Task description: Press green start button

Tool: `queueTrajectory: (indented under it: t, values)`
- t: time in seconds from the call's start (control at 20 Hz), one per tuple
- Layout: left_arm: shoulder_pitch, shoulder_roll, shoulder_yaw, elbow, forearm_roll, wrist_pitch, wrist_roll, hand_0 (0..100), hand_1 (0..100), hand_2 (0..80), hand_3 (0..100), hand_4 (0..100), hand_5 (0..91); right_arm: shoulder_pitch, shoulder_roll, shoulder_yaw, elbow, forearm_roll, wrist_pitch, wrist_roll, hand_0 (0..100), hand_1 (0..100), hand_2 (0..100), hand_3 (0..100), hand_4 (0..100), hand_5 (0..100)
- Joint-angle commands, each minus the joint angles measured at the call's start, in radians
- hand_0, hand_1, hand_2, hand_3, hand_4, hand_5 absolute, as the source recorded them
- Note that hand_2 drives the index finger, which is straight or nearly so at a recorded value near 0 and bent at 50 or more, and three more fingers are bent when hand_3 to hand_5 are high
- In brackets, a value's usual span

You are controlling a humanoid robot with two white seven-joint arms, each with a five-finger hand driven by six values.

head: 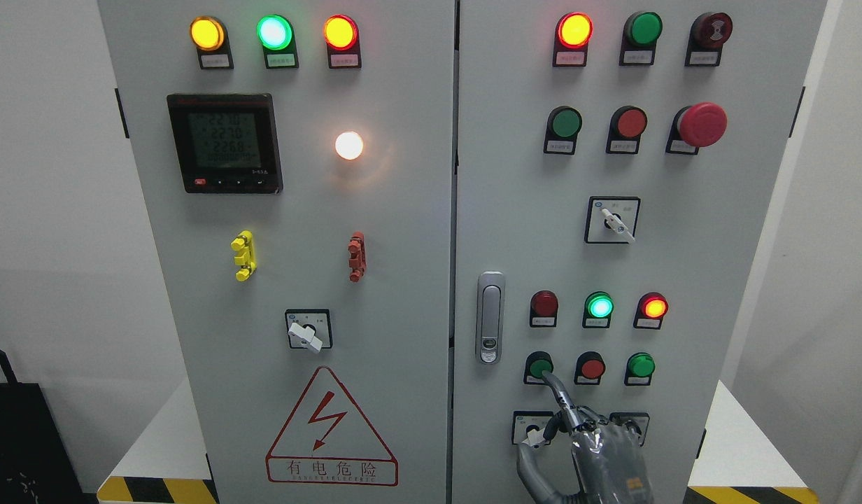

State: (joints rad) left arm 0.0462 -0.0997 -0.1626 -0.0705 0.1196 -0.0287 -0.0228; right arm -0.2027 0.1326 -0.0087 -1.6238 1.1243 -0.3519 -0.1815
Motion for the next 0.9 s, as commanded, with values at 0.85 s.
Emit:
queueTrajectory:
  t: [0.85]
  values:
    - [0.0, 0.0, 0.0, 0.0, 0.0, 0.0, 0.0, 12, 56, 0.0, 0, 0, 0.0, -0.038, 0.001, -0.024, 0.064, -0.001, 0.008, -0.001, 56, 32, 0, 66, 65, 64]
